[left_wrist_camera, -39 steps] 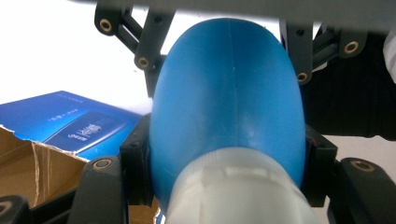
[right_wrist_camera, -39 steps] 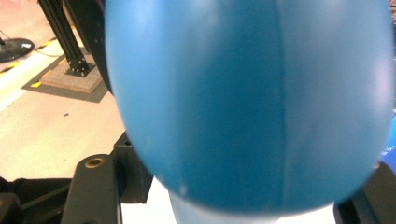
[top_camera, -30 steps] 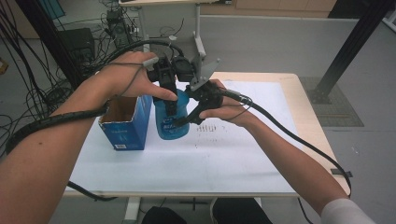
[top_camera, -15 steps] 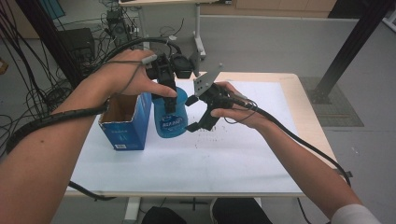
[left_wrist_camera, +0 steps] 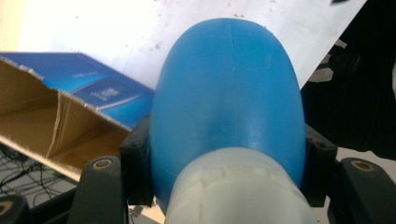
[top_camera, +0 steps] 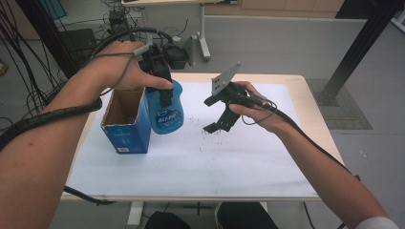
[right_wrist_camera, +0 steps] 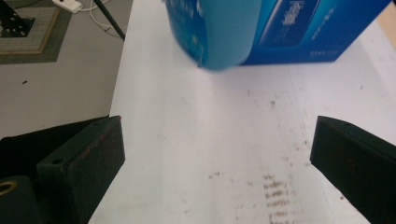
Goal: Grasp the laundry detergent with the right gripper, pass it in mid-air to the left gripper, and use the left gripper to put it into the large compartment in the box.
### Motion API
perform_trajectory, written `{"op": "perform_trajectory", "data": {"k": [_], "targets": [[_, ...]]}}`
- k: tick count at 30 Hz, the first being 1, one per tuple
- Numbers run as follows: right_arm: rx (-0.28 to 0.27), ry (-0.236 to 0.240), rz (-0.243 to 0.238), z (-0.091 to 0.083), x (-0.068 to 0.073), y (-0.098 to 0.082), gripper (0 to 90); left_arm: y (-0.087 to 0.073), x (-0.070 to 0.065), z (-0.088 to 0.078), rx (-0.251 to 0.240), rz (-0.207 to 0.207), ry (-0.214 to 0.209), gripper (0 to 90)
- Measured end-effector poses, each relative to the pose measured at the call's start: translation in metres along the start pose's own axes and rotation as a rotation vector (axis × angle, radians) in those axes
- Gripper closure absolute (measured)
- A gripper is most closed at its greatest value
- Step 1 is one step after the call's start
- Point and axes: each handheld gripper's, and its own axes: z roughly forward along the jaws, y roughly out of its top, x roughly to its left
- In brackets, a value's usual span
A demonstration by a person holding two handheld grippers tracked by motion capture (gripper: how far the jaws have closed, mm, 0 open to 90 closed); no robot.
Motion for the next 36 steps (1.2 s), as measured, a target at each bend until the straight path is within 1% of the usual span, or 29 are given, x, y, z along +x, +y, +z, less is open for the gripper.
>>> {"op": "perform_trajectory", "data": {"k": [2, 3, 5, 6, 7, 10, 13, 15, 18, 20, 24, 27, 31, 33, 36], "targets": [[0.005, -0.013, 0.011, -0.004, 0.0, -0.004, 3.3, -0.003, 0.003, -0.003, 0.005, -0.015, 0.004, 38.0], [0.014, -0.027, 0.029, -0.008, -0.001, -0.007, 3.3, -0.004, 0.005, -0.005, 0.006, -0.026, 0.005, 38.0], [0.018, -0.03, 0.034, -0.011, -0.001, -0.008, 3.3, -0.007, 0.008, -0.009, -0.001, -0.05, 0.009, 38.0], [0.027, -0.035, 0.051, -0.016, -0.002, -0.01, 3.3, -0.009, 0.01, -0.011, -0.004, -0.062, 0.011, 38.0], [0.027, -0.035, 0.051, -0.016, -0.002, -0.01, 3.3, -0.011, 0.012, -0.013, -0.004, -0.076, 0.011, 38.0], [0.045, -0.053, 0.072, -0.023, -0.005, -0.013, 3.3, -0.016, 0.017, -0.019, -0.002, -0.112, 0.01, 38.0], [0.06, -0.079, 0.1, -0.033, -0.007, -0.018, 3.2, -0.021, 0.022, -0.026, -0.016, -0.141, 0.012, 38.0], [0.07, -0.082, 0.113, -0.037, -0.008, -0.02, 3.3, -0.025, 0.026, -0.03, -0.024, -0.17, 0.014, 37.9], [0.081, -0.085, 0.119, -0.04, -0.008, -0.022, 3.3, -0.03, 0.03, -0.037, -0.019, -0.205, 0.026, 38.0], [0.089, -0.086, 0.122, -0.041, -0.007, -0.023, 3.3, -0.032, 0.032, -0.043, -0.02, -0.236, 0.039, 38.0], [0.104, -0.095, 0.139, -0.044, -0.007, -0.024, 3.6, -0.036, 0.038, -0.051, -0.006, -0.299, 0.044, 38.0], [0.103, -0.103, 0.15, -0.048, -0.006, -0.025, 3.5, -0.038, 0.042, -0.056, -0.001, -0.339, 0.06, 37.9], [0.1, -0.105, 0.153, -0.052, -0.004, -0.024, 3.5, -0.038, 0.048, -0.061, 0.022, -0.384, 0.073, 37.9], [0.101, -0.103, 0.157, -0.053, -0.003, -0.024, 3.5, -0.039, 0.052, -0.065, 0.028, -0.415, 0.077, 37.9], [0.097, -0.103, 0.157, -0.056, -0.002, -0.024, 3.5, -0.043, 0.059, -0.07, 0.02, -0.468, 0.082, 37.9]]}}
